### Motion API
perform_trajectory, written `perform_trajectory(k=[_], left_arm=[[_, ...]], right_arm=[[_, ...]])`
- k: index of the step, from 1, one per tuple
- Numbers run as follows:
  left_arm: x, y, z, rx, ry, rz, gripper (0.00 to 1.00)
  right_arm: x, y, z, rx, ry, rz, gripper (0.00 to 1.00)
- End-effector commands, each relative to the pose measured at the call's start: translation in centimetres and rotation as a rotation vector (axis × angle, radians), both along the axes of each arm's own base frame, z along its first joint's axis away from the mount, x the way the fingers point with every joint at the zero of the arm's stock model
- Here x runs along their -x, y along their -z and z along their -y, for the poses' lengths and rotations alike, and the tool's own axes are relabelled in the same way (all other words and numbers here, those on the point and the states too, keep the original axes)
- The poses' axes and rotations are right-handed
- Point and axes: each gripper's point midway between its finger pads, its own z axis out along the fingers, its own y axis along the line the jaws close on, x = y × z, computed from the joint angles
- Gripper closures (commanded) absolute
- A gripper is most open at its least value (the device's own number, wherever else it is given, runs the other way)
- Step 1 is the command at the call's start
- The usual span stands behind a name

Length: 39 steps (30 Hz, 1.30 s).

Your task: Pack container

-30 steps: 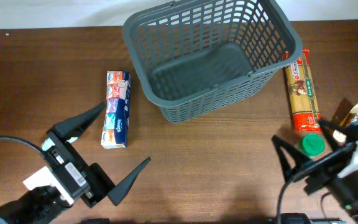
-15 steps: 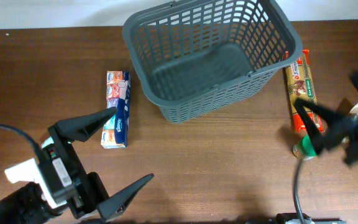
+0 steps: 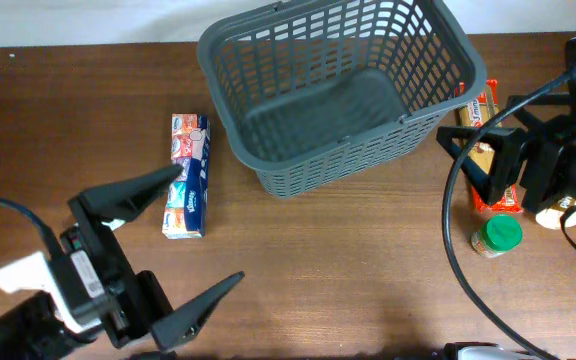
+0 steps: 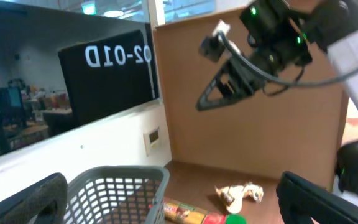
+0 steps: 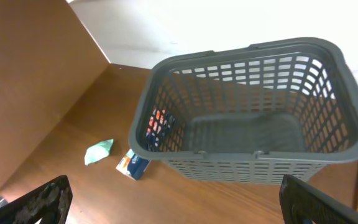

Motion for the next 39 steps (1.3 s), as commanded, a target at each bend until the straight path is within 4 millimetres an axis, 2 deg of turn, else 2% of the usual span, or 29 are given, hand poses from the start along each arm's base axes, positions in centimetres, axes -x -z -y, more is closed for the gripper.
perform_trajectory(k=[1, 6, 9, 11, 13, 17, 22, 26, 27, 30, 33, 39], left_arm=[[-2.3, -0.5, 0.1, 0.062, 0.043, -0.151, 0.01], [-3.8, -1.0, 2.3, 0.014, 0.192, -0.225, 0.00], [-5.7, -0.6, 3.5, 0.007, 0.145, -0.268, 0.00], [-8.2, 0.9, 3.6, -0.014, 0.001, -0.354, 0.00], [-10.5, 2.9, 2.9, -0.070, -0.196, -0.446, 0.00], [-12.4, 5.7, 1.6, -0.236, -0.491, -0.547, 0.00], [-13.0, 8.3, 2.4, -0.366, -0.618, -0.670, 0.00], [-13.6, 12.5, 3.6, -0.446, -0.650, -0.839, 0.01], [-13.5, 14.3, 4.3, -0.501, -0.636, -0.901, 0.01], [-12.4, 16.7, 6.8, -0.583, -0.524, -0.983, 0.01], [-11.2, 17.7, 9.5, -0.613, -0.405, -1.019, 0.01], [-9.1, 17.6, 12.4, -0.702, -0.286, -0.915, 0.01]], right_arm=[[-0.6, 0.1, 0.6, 0.037, 0.032, 0.012, 0.01], [-1.8, 0.4, 1.6, 0.073, 0.090, 0.017, 0.01], [-2.6, 0.7, 1.6, 0.073, 0.089, 0.005, 0.01], [-3.2, 1.1, 1.6, 0.073, 0.089, -0.014, 0.01], [-3.8, 1.6, 1.6, 0.075, 0.089, -0.034, 0.01], [-5.3, 2.9, 2.0, 0.088, 0.104, -0.086, 0.01], [-7.3, 5.3, 2.8, 0.124, 0.141, -0.172, 0.01], [-9.5, 7.1, 3.6, 0.174, 0.163, -0.208, 0.01], [-10.5, 7.8, 3.6, 0.210, 0.134, -0.205, 0.01], [-12.1, 8.9, 3.6, 0.225, 0.121, -0.222, 0.01], [-13.5, 9.7, 3.6, 0.225, 0.117, -0.235, 0.01], [-15.9, 11.0, 3.6, 0.229, 0.110, -0.242, 0.01]])
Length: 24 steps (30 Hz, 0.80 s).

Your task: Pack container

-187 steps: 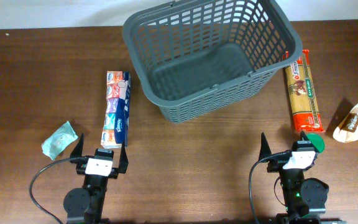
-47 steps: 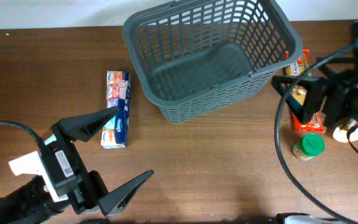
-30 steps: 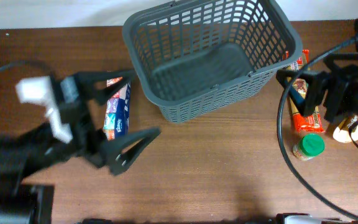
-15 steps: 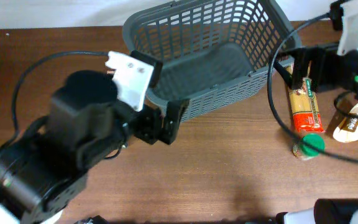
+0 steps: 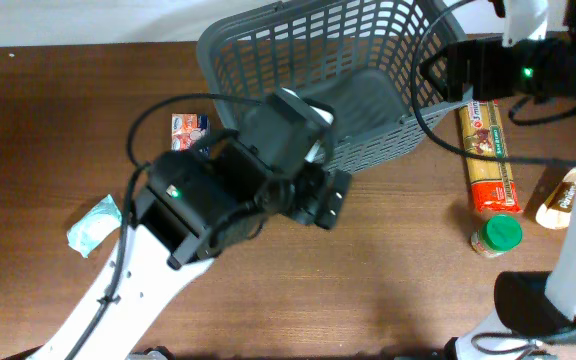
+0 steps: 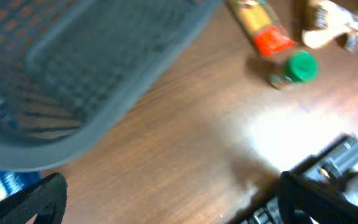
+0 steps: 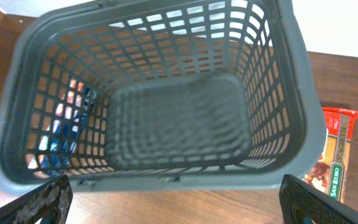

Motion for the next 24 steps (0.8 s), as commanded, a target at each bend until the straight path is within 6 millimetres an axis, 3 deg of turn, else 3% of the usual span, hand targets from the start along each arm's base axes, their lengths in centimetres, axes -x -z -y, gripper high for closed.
perform_trajectory(k=[1, 6, 20, 24], left_arm=[[2.1, -0.8, 1.9, 0.014, 0.121, 0.029, 0.01], [2.6, -0.7, 2.3, 0.007, 0.139, 0.028, 0.01], [2.8, -0.7, 2.4, 0.048, 0.077, -0.018, 0.01], [2.6, 0.2, 2.5, 0.027, 0.073, -0.032, 0.01]], right_arm=[[-1.2, 0.4, -0.1, 0.016, -0.015, 0.014, 0.01], [-2.3, 0.6, -1.2, 0.001, -0.098, 0.042, 0.01], [-5.7, 4.6, -1.1, -0.003, -0.097, -0.038, 0.01], [-6.8, 5.8, -1.2, -0.003, -0.098, -0.053, 0.01]])
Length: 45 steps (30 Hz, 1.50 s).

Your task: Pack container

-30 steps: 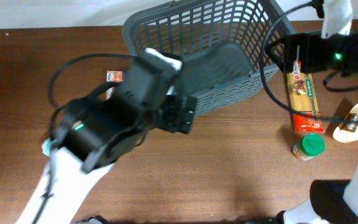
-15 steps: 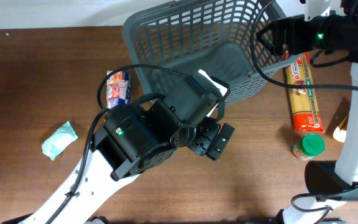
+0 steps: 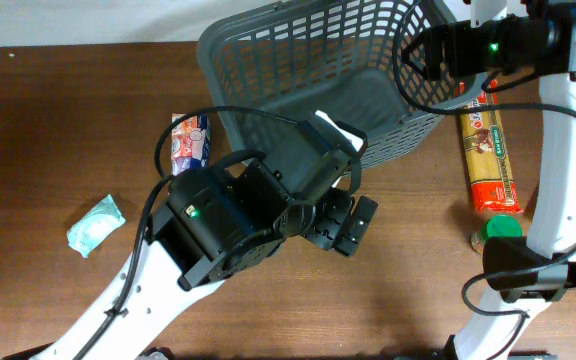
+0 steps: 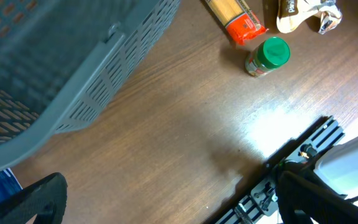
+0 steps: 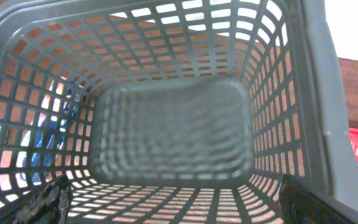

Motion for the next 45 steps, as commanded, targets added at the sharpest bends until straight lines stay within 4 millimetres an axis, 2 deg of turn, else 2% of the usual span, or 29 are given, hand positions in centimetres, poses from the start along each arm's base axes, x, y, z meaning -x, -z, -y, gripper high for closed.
perform_trajectory(k=[1, 6, 13, 21, 26, 28, 31, 33, 34, 36, 38, 39, 45], left_arm=[[0.0, 0.8, 0.3, -0.005, -0.016, -0.030, 0.01], [-0.7, 4.2, 1.2, -0.067, -0.074, -0.131, 0.01], [-1.2, 6.9, 2.6, -0.117, -0.063, -0.190, 0.01], [-1.5, 7.9, 2.9, -0.141, -0.065, -0.207, 0.01], [-1.7, 8.2, 2.9, -0.152, -0.069, -0.206, 0.01], [-1.8, 8.5, 2.8, -0.164, -0.074, -0.207, 0.21], [-2.2, 8.8, 2.6, -0.186, -0.087, -0.194, 0.43], [-2.6, 9.0, 2.5, -0.201, -0.097, -0.184, 0.66], [-2.9, 9.2, 2.3, -0.217, -0.108, -0.169, 0.86], [-3.2, 9.4, 2.2, -0.229, -0.117, -0.159, 0.98], [-3.6, 9.6, 2.0, -0.243, -0.133, -0.151, 0.98], [-3.7, 9.7, 2.0, -0.249, -0.137, -0.147, 0.98], [-4.4, 11.3, 2.3, -0.288, -0.146, -0.153, 0.98]], right_arm=[[-1.0, 1.0, -0.6, -0.007, -0.028, -0.010, 0.01], [-1.7, 2.7, -0.6, -0.007, -0.027, -0.049, 0.01], [-2.0, 3.8, -0.5, -0.005, -0.026, -0.079, 0.01], [-2.3, 4.8, 1.2, 0.083, 0.035, -0.093, 0.01], [-2.5, 5.8, 1.4, 0.092, 0.039, -0.117, 0.01], [-2.5, 6.1, 1.4, 0.092, 0.039, -0.127, 0.01], [-2.5, 6.8, 1.4, 0.092, 0.038, -0.147, 0.01], [-2.5, 7.1, 1.4, 0.092, 0.038, -0.158, 0.27], [-2.4, 7.5, 1.4, 0.092, 0.038, -0.168, 0.54], [-2.4, 7.8, 1.4, 0.092, 0.038, -0.177, 0.72], [-2.4, 8.1, 1.4, 0.095, 0.039, -0.183, 0.92], [-2.5, 8.3, 1.5, 0.099, 0.041, -0.186, 0.96], [-2.4, 8.9, 2.0, 0.119, 0.068, -0.206, 0.96]])
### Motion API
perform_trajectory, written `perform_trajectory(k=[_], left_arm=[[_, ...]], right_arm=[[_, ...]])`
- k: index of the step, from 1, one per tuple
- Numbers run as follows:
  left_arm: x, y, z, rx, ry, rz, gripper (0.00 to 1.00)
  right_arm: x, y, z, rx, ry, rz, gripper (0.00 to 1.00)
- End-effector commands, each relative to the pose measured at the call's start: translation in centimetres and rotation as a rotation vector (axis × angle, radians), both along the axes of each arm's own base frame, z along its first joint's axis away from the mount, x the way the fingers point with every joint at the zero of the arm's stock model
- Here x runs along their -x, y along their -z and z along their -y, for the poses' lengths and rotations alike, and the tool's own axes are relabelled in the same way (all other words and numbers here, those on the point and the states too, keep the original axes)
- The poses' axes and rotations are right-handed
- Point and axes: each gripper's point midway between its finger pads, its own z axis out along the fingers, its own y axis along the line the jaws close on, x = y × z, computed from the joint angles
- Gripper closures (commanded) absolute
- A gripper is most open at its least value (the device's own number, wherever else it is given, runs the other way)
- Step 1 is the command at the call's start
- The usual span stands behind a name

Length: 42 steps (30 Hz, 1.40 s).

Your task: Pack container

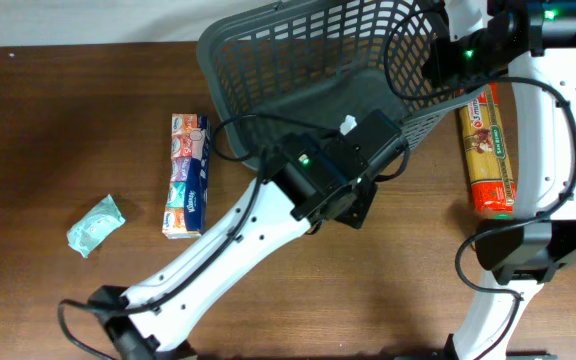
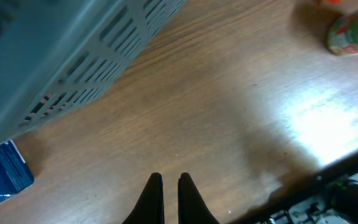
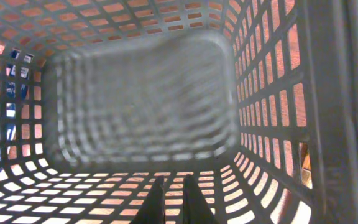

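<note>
The grey mesh basket [image 1: 230,112] stands empty at the back of the table. My right gripper [image 3: 173,185] hangs over its inside, near the right wall [image 3: 260,93], shut with nothing in it. My left gripper [image 2: 169,182] is also shut and empty. It is above bare wood just in front of the basket's front wall [image 2: 73,62], under the left wrist [image 1: 333,175]. A spaghetti packet [image 1: 488,150] lies right of the basket. A green-lidded jar [image 2: 353,31] stands near it. A blue tissue box [image 1: 188,175] lies left of the basket.
A teal packet [image 1: 95,225] lies at the far left of the table. The left arm [image 1: 218,260] stretches diagonally across the table's middle. The right arm [image 1: 558,130] stands along the right side, hiding the jar from above. The blue box's corner [image 2: 5,177] shows by the basket.
Both grippers have shut; their fingers were spread to the frame edges and now stand close together. My left wrist sits nearer the basket's front right. My right wrist looks deeper into the basket.
At first both arms were at the table's sides, grippers open, the left at the front left corner. Then the left arm was over the wood before the basket and the right at its right rim. Now both are shut and empty, and nothing lies in the basket.
</note>
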Motion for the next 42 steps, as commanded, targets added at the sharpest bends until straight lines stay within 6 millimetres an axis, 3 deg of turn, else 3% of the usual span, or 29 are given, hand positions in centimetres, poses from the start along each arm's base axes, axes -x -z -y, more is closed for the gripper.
perform_trajectory(k=[1, 5, 8, 27, 42], left_arm=[[-0.7, 1.2, 0.0, -0.040, -0.015, 0.001, 0.98], [-0.8, 1.2, 0.2, -0.032, -0.016, 0.008, 0.98], [-0.9, 1.1, 0.3, -0.028, -0.015, 0.010, 0.98], [-1.8, 0.9, 0.0, -0.040, -0.039, 0.052, 0.98], [-4.6, 0.9, -2.9, -0.044, -0.138, 0.047, 0.98]], right_arm=[[-0.2, 0.9, 0.9, 0.053, 0.051, -0.022, 0.96], [-0.3, 1.3, 4.0, 0.178, 0.209, -0.039, 0.96], [-0.2, 1.4, 4.8, 0.214, 0.246, -0.044, 0.96], [1.1, 1.9, 4.9, 0.220, 0.251, -0.101, 0.96], [2.6, 2.5, 4.5, 0.204, 0.255, -0.170, 0.96]])
